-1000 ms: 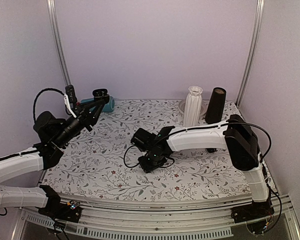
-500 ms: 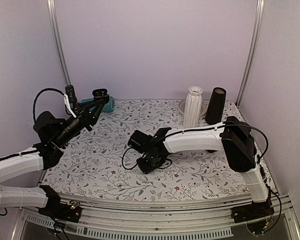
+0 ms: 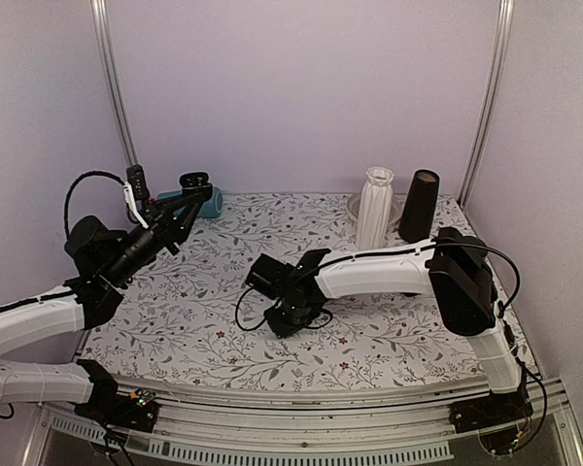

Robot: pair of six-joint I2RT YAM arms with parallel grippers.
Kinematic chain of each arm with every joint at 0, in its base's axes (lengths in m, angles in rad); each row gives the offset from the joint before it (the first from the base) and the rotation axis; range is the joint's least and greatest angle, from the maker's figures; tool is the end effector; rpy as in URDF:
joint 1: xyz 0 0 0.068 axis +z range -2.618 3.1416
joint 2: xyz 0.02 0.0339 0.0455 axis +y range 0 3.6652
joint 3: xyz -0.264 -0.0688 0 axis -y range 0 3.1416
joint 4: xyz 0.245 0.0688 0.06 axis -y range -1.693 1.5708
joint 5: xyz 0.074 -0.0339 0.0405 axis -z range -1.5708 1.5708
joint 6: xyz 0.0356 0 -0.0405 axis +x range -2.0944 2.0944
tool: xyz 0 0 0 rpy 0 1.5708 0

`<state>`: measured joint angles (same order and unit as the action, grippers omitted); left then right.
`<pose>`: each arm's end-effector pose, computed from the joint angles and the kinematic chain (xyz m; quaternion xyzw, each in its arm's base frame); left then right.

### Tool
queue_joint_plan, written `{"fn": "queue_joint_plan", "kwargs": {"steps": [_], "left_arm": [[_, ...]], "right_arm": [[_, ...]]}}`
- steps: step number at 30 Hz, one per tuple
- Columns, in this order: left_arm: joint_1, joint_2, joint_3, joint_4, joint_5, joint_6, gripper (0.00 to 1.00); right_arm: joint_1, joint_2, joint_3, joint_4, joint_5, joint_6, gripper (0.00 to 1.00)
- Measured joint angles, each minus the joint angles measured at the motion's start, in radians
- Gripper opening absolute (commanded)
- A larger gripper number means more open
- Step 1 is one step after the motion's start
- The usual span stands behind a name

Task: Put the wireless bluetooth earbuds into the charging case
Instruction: Pick up the right earbud from the center of the board.

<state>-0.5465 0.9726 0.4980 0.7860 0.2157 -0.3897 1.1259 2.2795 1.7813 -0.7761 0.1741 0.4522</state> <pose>0.1842 -0.1210 0.3064 0.1326 0.5769 -0.4191 0.6885 0.2068 0.4194 0.1453 -0.3135 0.9342 0.0438 0.1647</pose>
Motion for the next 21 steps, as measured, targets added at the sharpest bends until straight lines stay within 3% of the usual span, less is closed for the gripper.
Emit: {"fn": "queue_joint_plan", "kwargs": {"steps": [5,21], "left_arm": [[0.0,0.0,0.0,0.0,0.0,-0.001,0.0],[0.001,0.032,0.0,0.007,0.004,-0.017,0.0]], "right_arm": [[0.001,0.0,0.0,0.0,0.005,0.001,0.12],[0.002,-0.056,-0.105,0.079,0.076,0.006,0.05]]}}
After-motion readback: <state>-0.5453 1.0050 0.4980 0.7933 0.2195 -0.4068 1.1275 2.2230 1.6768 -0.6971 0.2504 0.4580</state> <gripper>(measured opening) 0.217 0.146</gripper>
